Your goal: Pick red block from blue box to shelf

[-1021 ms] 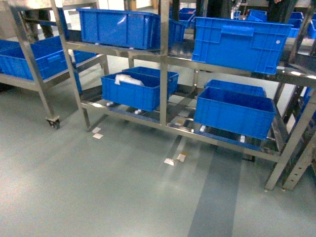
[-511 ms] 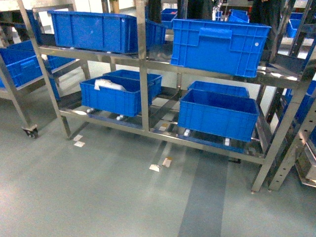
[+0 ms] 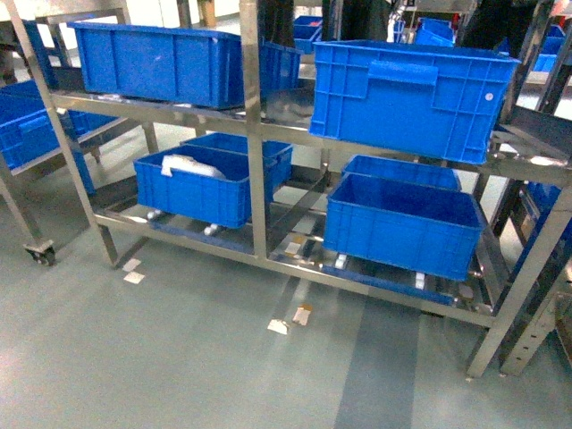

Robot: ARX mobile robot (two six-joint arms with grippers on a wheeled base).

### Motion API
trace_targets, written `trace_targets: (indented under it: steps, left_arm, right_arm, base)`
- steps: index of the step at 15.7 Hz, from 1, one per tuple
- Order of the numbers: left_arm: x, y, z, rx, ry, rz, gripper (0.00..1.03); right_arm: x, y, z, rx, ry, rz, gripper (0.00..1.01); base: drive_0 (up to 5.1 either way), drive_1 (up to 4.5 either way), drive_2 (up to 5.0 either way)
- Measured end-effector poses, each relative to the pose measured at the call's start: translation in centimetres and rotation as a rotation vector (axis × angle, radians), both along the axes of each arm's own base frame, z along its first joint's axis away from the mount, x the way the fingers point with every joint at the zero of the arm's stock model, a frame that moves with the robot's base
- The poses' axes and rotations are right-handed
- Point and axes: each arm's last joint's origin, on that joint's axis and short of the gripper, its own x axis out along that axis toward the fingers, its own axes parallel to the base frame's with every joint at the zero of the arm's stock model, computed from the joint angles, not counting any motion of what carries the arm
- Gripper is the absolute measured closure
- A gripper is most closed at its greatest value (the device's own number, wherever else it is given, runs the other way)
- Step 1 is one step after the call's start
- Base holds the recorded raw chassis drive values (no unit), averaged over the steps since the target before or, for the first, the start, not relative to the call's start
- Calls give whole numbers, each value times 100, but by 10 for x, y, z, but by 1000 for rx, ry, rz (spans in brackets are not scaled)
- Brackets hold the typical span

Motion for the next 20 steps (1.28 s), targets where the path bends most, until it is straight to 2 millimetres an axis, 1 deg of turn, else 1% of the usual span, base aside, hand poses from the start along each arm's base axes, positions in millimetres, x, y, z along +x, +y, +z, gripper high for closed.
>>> trace_targets:
  steps: [8,15,20]
  left_arm:
    - [0,0,0,0,0,2,5]
    - [0,0,0,0,0,0,5]
    - [0,0,0,0,-3,0,5]
  right_arm:
    - [0,0,0,-1,2,2,73]
    - [0,0,0,0,1,0,73]
    - [0,0,0,0,2,-1,73]
  base:
    - [-146,-146,-146]
    - [-8,-8,-8]
    - [45,359,-419]
